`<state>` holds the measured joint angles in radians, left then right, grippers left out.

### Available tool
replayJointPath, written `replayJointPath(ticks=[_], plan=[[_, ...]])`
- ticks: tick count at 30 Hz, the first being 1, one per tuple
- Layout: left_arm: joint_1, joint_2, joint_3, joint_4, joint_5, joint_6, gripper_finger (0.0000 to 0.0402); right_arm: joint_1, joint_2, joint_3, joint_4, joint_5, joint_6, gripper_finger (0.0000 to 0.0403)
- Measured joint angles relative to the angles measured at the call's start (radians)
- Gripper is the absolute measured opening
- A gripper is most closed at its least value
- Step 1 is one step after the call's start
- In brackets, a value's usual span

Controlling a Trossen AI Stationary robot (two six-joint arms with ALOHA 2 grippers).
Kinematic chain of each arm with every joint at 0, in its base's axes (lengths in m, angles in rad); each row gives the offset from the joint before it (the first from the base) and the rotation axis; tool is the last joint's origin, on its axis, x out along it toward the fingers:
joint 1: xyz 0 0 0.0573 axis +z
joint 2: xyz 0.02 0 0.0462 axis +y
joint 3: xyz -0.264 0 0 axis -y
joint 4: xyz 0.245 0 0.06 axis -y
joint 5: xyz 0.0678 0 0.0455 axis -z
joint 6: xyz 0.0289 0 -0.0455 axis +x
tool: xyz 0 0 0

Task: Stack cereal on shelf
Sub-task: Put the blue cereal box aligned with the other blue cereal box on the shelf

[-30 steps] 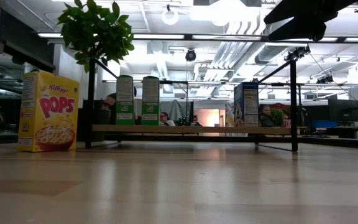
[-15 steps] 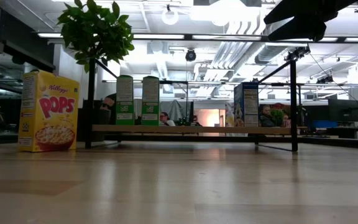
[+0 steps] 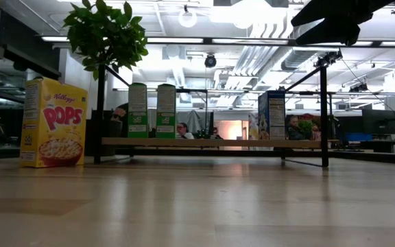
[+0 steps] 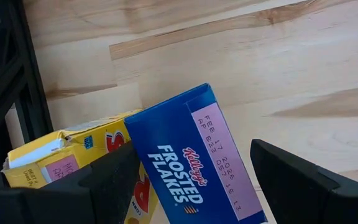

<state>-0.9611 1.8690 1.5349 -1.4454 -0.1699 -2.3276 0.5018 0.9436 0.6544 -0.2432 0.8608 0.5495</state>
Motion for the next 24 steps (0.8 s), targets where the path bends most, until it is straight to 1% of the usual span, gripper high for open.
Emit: replayJointPath(ticks=[4,11,15,20,24], plan=[[0.000,0.000,0.000,0.000,0.001,0.001,0.0274,0.000,0.000,0.000,0.000,0.000,0.000,0.0277],[0.004,0.000,0.000,-0.001,0.000,0.002,0.0221,0.000,0.000,0.000,0.000,0.000,0.018,0.0277],[0.022,0.000,0.000,-0.001,0.000,0.042,0.0199,0.000,0.000,0.000,0.000,0.000,0.019,0.0277],[0.057,-0.003,0.001,0.012,0.000,0.144,0.0190,0.000,0.000,0.000,0.000,0.000,0.019,0.0277],[0.087,-0.004,0.052,0.013,-0.003,0.246,0.0192,0.000,0.000,0.000,0.000,0.000,0.019,0.0277]])
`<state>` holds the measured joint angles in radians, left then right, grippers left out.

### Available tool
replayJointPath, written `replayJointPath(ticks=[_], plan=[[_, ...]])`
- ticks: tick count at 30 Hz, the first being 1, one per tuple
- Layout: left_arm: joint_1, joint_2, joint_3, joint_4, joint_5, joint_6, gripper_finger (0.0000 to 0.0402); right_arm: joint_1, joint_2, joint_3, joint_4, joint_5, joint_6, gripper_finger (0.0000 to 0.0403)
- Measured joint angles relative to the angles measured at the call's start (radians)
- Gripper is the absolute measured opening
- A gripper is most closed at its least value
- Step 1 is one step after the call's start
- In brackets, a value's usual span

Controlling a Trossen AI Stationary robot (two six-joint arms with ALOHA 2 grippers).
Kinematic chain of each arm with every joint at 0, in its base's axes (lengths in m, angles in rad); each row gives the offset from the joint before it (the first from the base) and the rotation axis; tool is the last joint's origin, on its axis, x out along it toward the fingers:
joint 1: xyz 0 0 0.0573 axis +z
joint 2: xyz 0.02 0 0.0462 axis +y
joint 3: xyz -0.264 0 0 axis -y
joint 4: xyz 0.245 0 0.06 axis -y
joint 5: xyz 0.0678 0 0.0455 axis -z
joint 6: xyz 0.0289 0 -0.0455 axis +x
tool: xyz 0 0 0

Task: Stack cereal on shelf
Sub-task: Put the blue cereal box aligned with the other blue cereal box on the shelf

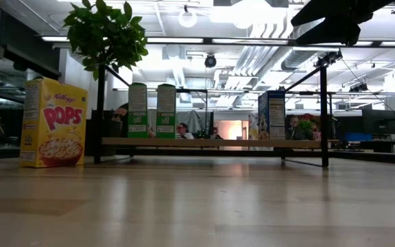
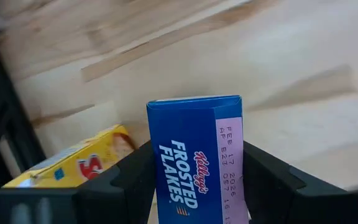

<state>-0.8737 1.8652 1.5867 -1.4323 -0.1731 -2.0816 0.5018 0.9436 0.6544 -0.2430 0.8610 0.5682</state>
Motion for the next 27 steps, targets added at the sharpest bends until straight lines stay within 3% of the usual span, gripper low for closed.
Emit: replayJointPath(ticks=[4,9,15,21,27], plan=[[0.025,0.000,0.112,0.001,-0.064,0.125,0.0190,0.000,0.000,0.000,0.000,0.003,0.000,0.0277],[0.066,-0.001,0.282,0.000,-0.235,0.359,0.0187,0.000,0.000,0.000,0.000,0.003,0.002,0.0277],[0.214,-0.002,0.426,-0.004,-0.426,0.735,0.0186,0.000,0.000,0.000,0.001,0.003,0.019,0.0277],[0.477,-0.002,0.451,0.142,-0.387,1.140,0.0186,0.000,0.000,0.000,0.001,0.003,0.019,0.0277],[0.708,-0.002,0.451,0.320,-0.310,1.399,0.0186,0.000,0.000,0.000,0.001,0.004,0.019,0.0277]])
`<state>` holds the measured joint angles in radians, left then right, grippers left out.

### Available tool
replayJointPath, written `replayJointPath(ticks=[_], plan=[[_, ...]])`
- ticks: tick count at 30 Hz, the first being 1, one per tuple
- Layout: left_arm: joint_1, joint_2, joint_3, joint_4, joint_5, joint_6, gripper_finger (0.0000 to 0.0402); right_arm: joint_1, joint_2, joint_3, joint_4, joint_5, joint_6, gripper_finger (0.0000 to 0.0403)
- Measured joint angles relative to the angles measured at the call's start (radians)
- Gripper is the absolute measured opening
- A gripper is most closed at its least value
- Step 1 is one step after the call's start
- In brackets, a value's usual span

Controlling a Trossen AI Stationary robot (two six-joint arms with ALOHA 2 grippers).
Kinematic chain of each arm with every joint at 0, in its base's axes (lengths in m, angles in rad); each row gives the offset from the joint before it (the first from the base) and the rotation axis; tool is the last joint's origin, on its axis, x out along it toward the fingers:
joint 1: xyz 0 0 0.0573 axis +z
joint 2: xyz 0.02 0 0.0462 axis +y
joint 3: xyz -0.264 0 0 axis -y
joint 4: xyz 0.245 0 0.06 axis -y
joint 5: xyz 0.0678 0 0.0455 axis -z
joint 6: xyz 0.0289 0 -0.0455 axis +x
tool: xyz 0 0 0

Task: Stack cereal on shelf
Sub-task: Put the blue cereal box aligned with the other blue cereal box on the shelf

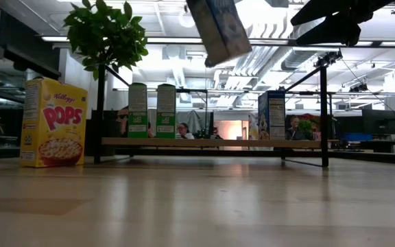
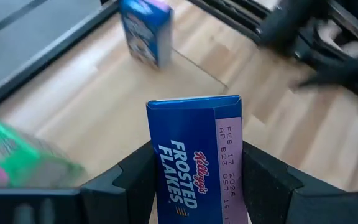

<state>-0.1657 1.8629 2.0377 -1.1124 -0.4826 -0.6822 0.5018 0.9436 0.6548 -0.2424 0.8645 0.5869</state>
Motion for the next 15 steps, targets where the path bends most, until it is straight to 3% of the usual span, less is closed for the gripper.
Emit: replayJointPath(ticks=[6,15], plan=[[0.129,0.022,0.001,0.054,0.045,0.092,0.0186,0.000,0.000,0.000,0.000,0.000,-0.001,0.0277],[0.234,0.156,0.000,0.134,0.080,0.161,0.0186,0.000,0.000,0.000,0.025,0.000,0.000,0.0277]])
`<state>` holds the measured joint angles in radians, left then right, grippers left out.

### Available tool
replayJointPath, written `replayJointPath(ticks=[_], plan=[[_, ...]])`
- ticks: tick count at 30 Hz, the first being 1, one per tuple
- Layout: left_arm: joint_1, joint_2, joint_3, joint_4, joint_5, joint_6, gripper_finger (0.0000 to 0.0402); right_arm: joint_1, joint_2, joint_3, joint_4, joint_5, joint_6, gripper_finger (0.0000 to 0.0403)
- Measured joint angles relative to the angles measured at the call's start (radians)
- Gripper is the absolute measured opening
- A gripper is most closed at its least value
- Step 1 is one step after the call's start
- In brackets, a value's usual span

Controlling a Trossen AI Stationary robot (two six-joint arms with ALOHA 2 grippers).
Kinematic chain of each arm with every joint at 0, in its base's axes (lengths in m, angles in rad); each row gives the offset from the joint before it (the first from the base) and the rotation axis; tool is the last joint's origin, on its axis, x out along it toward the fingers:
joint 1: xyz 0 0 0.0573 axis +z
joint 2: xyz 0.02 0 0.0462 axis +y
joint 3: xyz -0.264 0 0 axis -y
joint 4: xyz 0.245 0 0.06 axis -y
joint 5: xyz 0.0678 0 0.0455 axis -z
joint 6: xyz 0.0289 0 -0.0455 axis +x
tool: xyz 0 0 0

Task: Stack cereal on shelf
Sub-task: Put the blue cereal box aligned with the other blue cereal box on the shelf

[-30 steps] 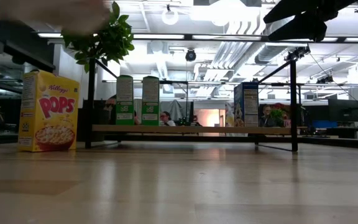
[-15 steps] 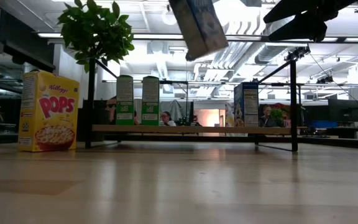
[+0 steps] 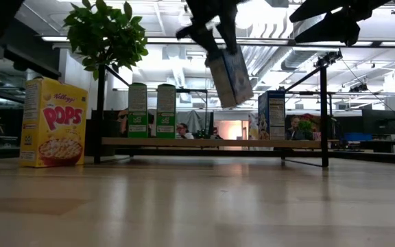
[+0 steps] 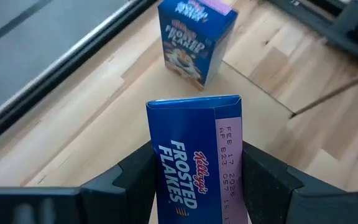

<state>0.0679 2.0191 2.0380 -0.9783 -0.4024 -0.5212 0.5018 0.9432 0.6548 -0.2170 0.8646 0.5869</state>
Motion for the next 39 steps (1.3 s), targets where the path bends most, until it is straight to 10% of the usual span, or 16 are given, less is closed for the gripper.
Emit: replayJointPath(ticks=[39], plan=[[0.104,0.143,-0.001,0.179,0.129,0.104,0.0219,0.003,0.000,0.000,0.008,-0.008,-0.001,0.0277]])
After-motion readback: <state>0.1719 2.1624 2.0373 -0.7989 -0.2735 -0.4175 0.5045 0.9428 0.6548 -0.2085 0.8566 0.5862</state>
